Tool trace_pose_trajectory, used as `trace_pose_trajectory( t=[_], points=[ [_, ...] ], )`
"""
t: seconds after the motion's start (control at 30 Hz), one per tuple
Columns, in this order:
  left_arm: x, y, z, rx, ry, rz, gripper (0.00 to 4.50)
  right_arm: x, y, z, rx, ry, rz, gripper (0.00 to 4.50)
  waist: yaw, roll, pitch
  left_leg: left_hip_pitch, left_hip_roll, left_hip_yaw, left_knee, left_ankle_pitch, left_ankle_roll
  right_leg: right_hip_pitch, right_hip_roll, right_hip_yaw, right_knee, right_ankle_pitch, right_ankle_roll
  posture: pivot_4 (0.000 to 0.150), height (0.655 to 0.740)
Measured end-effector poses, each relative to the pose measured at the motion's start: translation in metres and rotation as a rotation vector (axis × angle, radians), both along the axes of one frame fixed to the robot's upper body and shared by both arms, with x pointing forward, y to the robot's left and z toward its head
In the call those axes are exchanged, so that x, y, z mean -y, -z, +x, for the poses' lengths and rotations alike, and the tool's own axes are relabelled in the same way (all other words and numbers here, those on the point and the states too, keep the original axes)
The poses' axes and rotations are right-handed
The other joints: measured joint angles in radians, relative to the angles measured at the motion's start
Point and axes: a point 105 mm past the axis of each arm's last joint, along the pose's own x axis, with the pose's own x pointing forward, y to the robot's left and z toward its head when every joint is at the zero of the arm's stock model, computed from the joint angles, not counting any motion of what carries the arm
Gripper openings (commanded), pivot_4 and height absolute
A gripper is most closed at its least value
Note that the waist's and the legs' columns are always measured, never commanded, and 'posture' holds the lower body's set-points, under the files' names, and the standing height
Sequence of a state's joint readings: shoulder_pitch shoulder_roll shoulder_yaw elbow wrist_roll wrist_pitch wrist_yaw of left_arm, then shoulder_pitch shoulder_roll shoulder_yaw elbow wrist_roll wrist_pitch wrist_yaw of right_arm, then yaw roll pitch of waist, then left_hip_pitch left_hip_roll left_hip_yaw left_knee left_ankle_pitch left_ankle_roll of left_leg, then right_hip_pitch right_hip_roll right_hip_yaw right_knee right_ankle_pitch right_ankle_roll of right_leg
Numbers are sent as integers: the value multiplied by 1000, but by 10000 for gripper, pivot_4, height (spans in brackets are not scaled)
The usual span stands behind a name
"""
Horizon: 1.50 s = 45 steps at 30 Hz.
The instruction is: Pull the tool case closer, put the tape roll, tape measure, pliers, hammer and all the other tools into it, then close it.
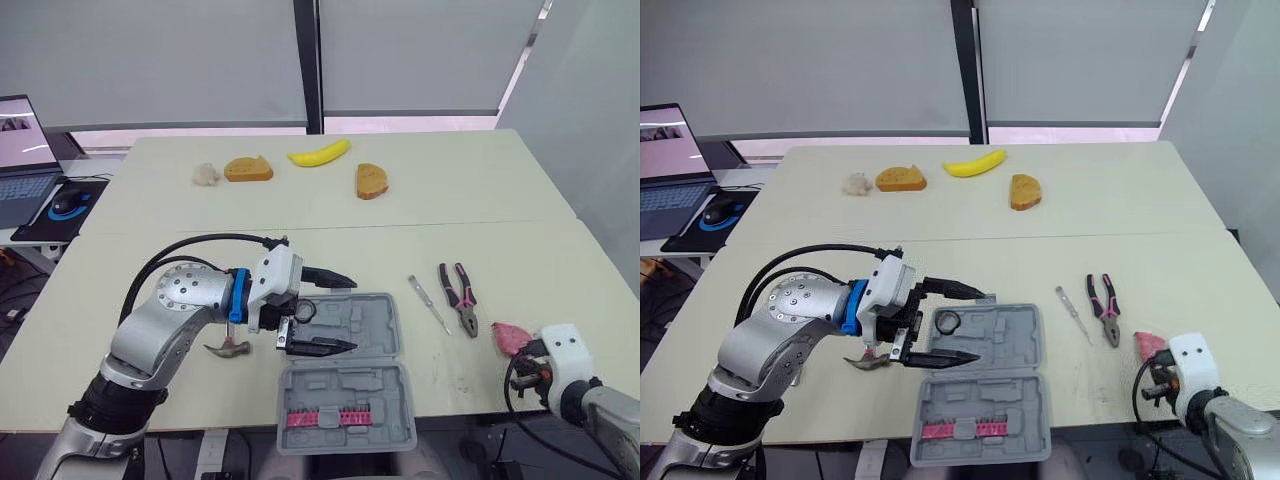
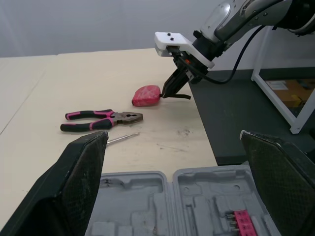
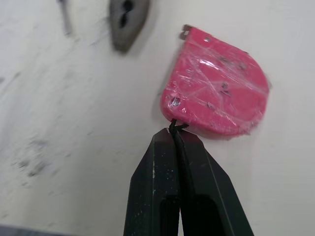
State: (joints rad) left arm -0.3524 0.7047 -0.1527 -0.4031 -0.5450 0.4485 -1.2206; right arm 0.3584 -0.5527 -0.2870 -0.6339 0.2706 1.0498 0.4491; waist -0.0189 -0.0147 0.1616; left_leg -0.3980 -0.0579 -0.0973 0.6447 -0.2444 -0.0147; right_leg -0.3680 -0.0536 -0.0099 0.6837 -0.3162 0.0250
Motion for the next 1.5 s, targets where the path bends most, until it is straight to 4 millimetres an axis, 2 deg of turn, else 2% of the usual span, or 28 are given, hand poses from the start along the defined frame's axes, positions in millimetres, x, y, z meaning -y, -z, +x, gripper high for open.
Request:
trace_pose_trajectory(
  t=[0.03, 0.3, 0.6, 0.77, 0.93, 1.37, 1.5],
  points=[
    [-2, 2, -2, -9, 10, 10, 45000, -9, 2, -2, -14, -36, 25, 108, -1, 0, 0, 0, 0, 0, 0, 0, 0, 0, 0, 0, 0, 0, 0, 1500, 7400],
    [-7, 9, -12, -33, 34, 49, 45000, -35, -2, 5, -22, -160, 79, 108, -1, 0, 0, 0, 0, -1, 0, 0, 0, 0, 0, -1, -1, 0, 0, 1500, 7400],
    [-16, 22, -26, -77, 33, 88, 45000, -65, 5, -13, -115, -307, 147, 108, 2, 0, 0, 0, 0, -1, 0, 0, 0, 0, 0, -1, -1, 0, 0, 1500, 7400],
    [-22, 25, -30, -84, 19, 100, 45000, -87, 7, -15, -123, -409, 167, 108, 2, 0, 0, 0, 0, -1, 0, 0, 0, 0, 0, -1, -1, 0, 0, 1500, 7400],
    [-26, 29, -35, -94, 23, 120, 45000, -89, 3, -10, -100, -488, 104, 108, 3, 0, 0, 0, 0, -1, 0, 0, 0, 0, 0, -1, -2, 0, 0, 1500, 7400],
    [-30, 35, -42, -108, 47, 132, 45000, -82, 15, -35, -189, -608, 26, 108, 14, -1, 0, 0, 0, -1, 0, 0, 0, 0, 0, -1, -2, 0, 0, 1500, 7400],
    [-30, 35, -43, -105, 58, 135, 45000, -84, 14, -33, -170, -622, 21, 108, 14, -1, 0, 0, 0, -1, 0, 0, 0, 0, 0, -1, -2, 0, 0, 1500, 7400]
  ],
)
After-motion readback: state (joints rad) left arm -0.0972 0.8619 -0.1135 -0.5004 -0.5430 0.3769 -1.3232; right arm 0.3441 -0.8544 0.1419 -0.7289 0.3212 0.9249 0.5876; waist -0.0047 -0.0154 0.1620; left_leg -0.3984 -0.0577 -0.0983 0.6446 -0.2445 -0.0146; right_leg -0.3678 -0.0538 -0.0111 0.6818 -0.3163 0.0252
